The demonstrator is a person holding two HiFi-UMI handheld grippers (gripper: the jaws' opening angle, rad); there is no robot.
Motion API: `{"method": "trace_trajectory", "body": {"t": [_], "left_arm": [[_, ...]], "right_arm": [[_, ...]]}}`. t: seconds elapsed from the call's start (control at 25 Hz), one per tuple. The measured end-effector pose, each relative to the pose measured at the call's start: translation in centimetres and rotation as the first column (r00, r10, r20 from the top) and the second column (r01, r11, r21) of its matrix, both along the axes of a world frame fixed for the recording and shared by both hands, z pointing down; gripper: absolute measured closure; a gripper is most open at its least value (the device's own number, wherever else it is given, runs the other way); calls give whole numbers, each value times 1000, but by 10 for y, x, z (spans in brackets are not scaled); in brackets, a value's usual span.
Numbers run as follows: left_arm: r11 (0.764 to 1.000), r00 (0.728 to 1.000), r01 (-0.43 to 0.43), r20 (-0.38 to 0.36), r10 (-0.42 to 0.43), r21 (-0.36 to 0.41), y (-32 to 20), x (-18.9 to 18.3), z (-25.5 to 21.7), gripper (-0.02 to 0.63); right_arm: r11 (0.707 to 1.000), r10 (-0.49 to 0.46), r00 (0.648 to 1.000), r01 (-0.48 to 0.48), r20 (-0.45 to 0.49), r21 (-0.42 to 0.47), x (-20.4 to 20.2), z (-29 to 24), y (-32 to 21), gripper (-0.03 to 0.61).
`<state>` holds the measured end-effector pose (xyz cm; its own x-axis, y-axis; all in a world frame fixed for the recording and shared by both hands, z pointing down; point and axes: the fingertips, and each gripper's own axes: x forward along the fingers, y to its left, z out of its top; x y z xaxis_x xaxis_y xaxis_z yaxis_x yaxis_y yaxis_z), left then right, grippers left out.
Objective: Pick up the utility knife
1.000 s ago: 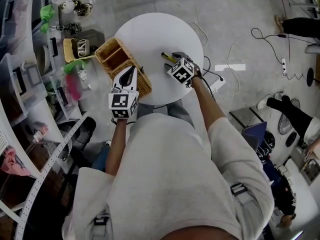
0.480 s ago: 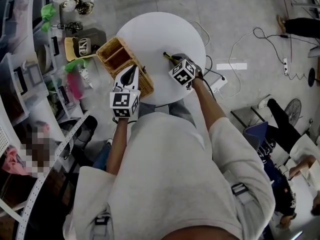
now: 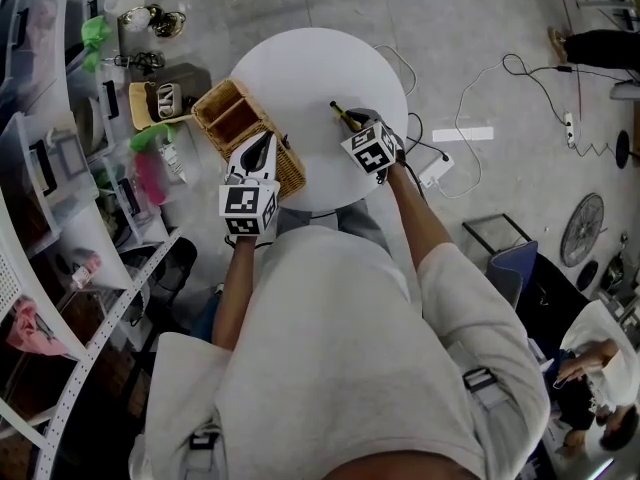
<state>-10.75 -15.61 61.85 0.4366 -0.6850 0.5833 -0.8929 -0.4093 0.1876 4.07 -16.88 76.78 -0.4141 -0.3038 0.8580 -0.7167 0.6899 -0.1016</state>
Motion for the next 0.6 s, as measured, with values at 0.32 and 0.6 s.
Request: {"method": "trace_trajectory", "body": {"t": [0.32,0.6], "left_arm": [[1000,1000,-18,-1,18,13,-6,6,-3,591],[1000,999,-23,-22,23,15,-10,16,-7,591]], "right_arm": [[951,304,940,-309,155,10,34,-35,-5,505],[873,470,852,-487,230,18,73,-48,3,505]]}}
